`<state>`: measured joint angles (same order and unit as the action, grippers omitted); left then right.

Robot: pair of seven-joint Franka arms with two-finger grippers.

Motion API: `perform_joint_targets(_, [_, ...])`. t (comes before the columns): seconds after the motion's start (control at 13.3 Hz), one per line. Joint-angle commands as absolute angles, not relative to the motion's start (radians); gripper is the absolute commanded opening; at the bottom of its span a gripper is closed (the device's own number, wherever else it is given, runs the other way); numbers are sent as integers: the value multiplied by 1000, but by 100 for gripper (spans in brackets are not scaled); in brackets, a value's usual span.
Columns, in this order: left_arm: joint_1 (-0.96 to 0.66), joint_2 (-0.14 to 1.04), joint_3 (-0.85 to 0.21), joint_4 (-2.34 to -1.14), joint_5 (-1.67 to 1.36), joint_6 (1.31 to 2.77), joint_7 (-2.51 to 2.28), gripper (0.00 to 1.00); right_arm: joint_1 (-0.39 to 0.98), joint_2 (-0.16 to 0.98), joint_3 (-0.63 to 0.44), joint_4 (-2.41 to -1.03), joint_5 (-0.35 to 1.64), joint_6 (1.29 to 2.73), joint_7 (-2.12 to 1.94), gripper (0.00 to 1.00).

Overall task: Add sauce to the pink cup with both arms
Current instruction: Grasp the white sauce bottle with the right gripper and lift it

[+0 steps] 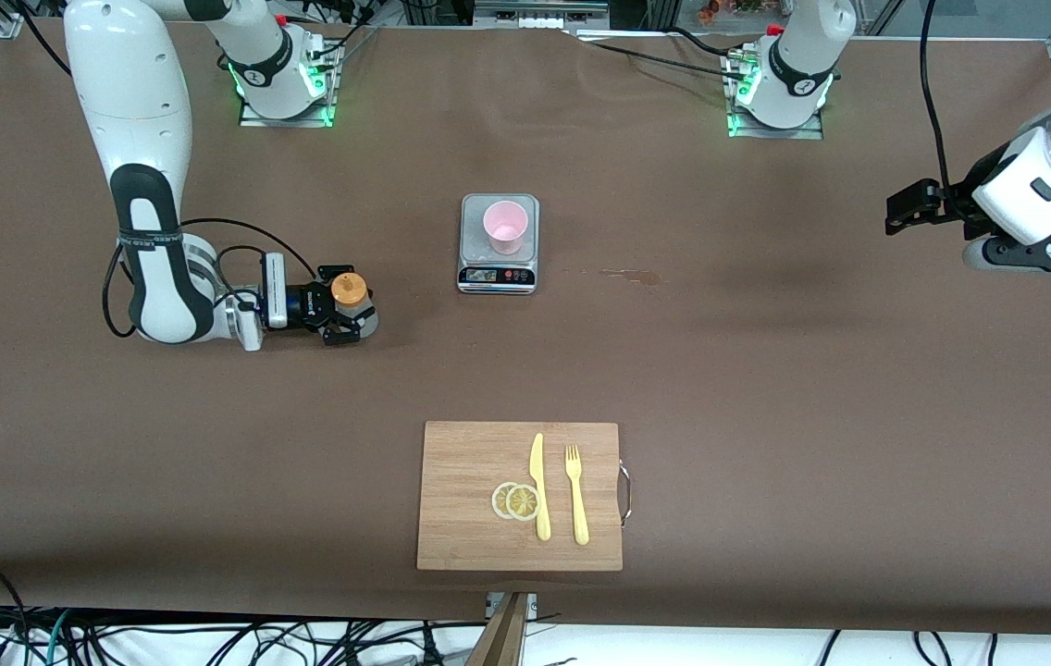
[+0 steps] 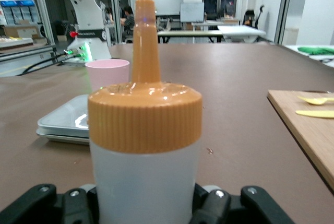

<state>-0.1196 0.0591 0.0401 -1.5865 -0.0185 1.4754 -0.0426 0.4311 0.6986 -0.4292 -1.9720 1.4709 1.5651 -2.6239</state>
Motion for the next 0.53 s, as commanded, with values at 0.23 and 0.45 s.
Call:
perform_joint_targets(0.23, [-123,61,29,-1583,-5,1473,-31,100,701,494,-594,-1993,1298,1823,-2300,0])
perform_joint_targets(0.45, [-121,61,29,-1582,-5,1473,-29,100,808,395,-600,-1993,1087,1975,-2060,0])
